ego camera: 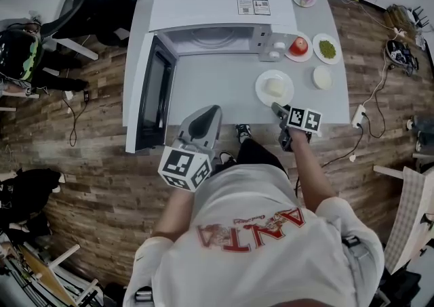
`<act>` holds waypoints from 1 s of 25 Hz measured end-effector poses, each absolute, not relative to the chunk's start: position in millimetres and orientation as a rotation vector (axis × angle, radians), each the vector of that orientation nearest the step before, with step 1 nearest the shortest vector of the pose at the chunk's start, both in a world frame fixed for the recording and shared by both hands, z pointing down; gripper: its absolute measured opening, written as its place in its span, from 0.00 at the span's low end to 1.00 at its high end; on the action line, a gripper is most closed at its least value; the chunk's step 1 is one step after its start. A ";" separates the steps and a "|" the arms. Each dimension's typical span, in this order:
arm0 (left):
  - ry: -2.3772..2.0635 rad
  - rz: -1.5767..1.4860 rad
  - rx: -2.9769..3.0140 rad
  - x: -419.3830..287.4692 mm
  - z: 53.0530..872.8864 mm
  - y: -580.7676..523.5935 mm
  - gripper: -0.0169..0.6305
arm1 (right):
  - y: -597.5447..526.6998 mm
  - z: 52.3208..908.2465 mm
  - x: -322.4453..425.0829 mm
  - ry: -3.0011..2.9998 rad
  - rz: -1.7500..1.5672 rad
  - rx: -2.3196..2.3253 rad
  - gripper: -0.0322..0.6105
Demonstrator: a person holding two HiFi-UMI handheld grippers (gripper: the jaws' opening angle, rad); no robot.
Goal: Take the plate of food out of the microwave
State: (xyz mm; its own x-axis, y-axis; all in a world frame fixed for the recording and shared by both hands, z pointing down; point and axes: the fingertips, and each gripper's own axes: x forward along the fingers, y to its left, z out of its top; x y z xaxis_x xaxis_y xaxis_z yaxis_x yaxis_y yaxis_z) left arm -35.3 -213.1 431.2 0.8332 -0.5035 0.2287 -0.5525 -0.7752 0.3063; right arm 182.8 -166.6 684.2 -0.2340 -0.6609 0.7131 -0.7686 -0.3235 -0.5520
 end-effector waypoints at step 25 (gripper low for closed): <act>-0.915 0.055 2.779 -64.2 364.0 -221.0 0.04 | -211.6 373.1 126.8 -2.474 0.471 1.949 0.05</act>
State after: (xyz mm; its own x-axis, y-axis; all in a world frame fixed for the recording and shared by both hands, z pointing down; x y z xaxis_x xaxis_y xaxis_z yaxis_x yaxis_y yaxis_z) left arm -64.2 -221.0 364.0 0.8062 -0.5828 0.1019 -0.5908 -0.7838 0.1913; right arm 126.8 -211.6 373.1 -0.2503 -0.9568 0.1480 -0.9443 0.2075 -0.2556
